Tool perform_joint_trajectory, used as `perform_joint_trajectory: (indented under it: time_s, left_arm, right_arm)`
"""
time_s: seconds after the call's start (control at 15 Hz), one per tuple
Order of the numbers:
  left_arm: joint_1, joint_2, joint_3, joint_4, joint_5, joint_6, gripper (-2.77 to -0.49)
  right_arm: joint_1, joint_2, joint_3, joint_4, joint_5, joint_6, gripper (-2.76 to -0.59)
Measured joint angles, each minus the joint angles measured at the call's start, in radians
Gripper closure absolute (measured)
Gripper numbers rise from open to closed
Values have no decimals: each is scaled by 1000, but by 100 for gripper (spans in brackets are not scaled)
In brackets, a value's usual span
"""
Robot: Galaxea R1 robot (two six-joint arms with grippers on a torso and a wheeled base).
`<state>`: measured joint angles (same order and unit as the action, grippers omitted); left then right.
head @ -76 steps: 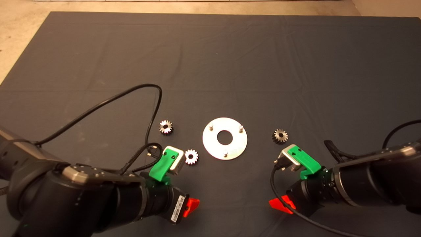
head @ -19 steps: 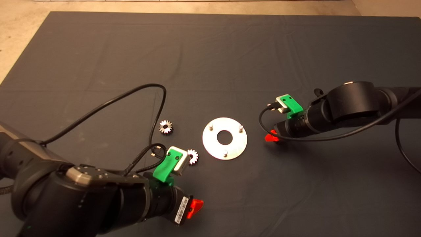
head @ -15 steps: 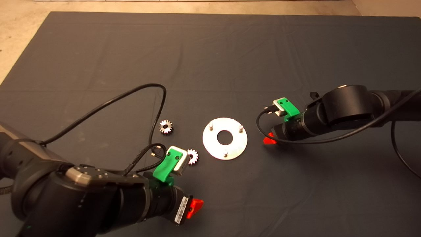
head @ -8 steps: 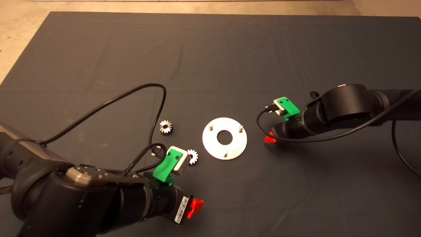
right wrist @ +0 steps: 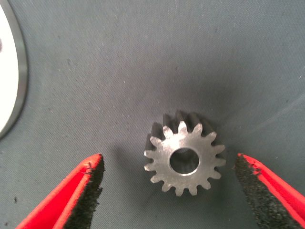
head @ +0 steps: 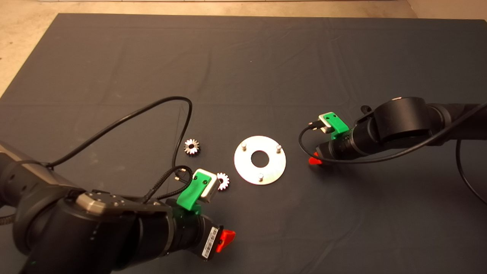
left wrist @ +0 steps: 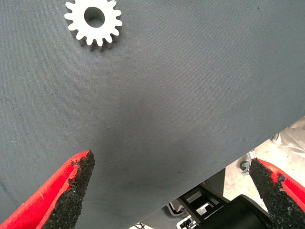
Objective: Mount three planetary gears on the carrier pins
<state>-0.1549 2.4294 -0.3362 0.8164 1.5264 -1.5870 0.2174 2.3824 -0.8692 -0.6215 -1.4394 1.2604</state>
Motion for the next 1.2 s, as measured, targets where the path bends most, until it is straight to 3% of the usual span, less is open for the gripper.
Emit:
perform_joint_trajectory:
  time_s: [0.27,0.67,1.2]
  left_arm:
    - [0,-5,0,0,0,0,-233]
    - [0,-6,0,0,0,0,-233]
    - [0,-6,0,0,0,0,-233]
  right_arm:
    - [-14,0,-6,-3,0,-2,-184]
    - [-14,0,-30,-4,0,-30,-157]
    - [-14,0,-39,-5,3,-32,-117]
